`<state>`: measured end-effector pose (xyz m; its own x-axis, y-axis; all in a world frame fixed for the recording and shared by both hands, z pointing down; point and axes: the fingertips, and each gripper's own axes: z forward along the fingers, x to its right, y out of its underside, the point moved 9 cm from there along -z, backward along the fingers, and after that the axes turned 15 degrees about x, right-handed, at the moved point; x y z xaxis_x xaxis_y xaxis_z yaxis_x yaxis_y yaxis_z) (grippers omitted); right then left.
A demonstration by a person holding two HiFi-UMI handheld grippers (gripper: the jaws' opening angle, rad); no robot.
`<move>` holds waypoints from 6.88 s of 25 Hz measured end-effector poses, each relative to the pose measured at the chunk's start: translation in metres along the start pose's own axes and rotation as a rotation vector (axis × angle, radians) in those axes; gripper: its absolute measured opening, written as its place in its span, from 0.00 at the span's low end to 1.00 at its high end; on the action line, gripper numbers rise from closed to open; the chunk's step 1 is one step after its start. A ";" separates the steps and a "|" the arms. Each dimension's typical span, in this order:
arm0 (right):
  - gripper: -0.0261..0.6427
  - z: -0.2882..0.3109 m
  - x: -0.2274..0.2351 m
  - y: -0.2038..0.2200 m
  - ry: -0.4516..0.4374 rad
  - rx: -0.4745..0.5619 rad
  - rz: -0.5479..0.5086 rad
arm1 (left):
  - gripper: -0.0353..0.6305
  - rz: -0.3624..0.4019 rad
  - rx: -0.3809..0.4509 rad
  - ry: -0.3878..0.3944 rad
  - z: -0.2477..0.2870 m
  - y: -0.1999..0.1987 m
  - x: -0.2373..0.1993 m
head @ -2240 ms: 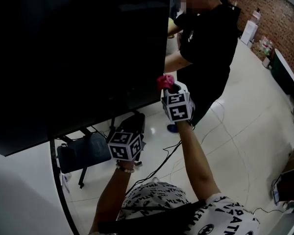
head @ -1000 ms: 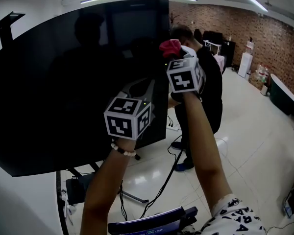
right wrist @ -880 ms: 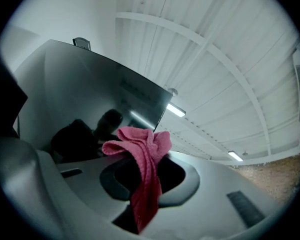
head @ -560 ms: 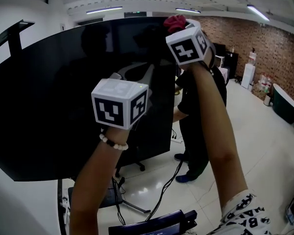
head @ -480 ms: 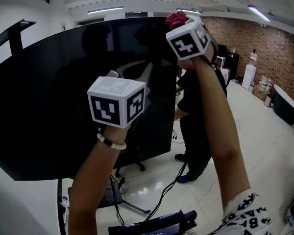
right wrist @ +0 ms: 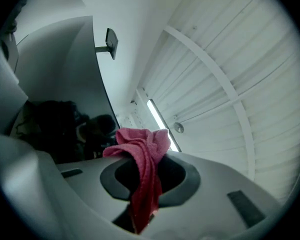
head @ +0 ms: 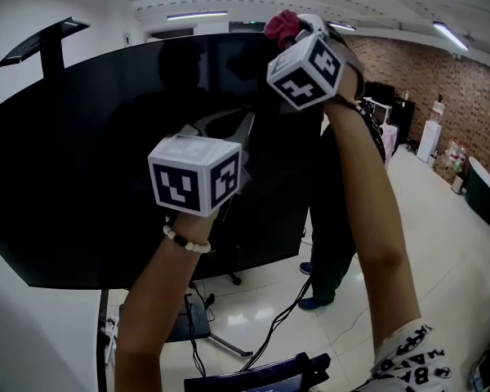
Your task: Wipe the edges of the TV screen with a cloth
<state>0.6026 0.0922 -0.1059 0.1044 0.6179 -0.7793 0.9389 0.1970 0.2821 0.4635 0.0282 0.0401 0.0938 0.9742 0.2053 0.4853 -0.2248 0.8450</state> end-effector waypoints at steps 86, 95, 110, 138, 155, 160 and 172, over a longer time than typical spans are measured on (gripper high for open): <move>0.16 0.134 -0.465 -0.920 -0.510 0.546 -0.029 | 0.04 0.313 -0.098 -0.631 -0.741 -0.212 -0.473; 0.16 0.130 -0.508 -0.952 -0.523 0.568 -0.088 | 0.05 0.269 -0.092 -0.766 -0.795 -0.216 -0.511; 0.16 0.080 -0.588 -0.928 -0.778 0.414 0.331 | 0.05 0.132 -0.114 -0.759 -0.833 -0.170 -0.516; 0.16 -0.032 -0.764 -0.840 -0.808 0.114 0.973 | 0.04 -0.091 -0.283 -0.779 -0.907 -0.054 -0.467; 0.15 -0.089 -0.861 -0.774 -0.752 -0.308 1.647 | 0.04 -0.112 -0.324 -0.699 -0.928 -0.048 -0.429; 0.15 -0.108 -0.894 -0.755 -0.732 -0.422 1.662 | 0.04 -0.131 -0.299 -0.675 -0.929 -0.047 -0.419; 0.15 -0.157 -0.971 -0.708 -0.725 -0.630 1.717 | 0.05 -0.197 -0.318 -0.669 -0.931 -0.003 -0.416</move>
<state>-0.2155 -0.5274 0.5387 0.8686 0.0759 0.4896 -0.4954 0.1287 0.8590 -0.3864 -0.3956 0.4117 0.5873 0.7786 -0.2211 0.2836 0.0579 0.9572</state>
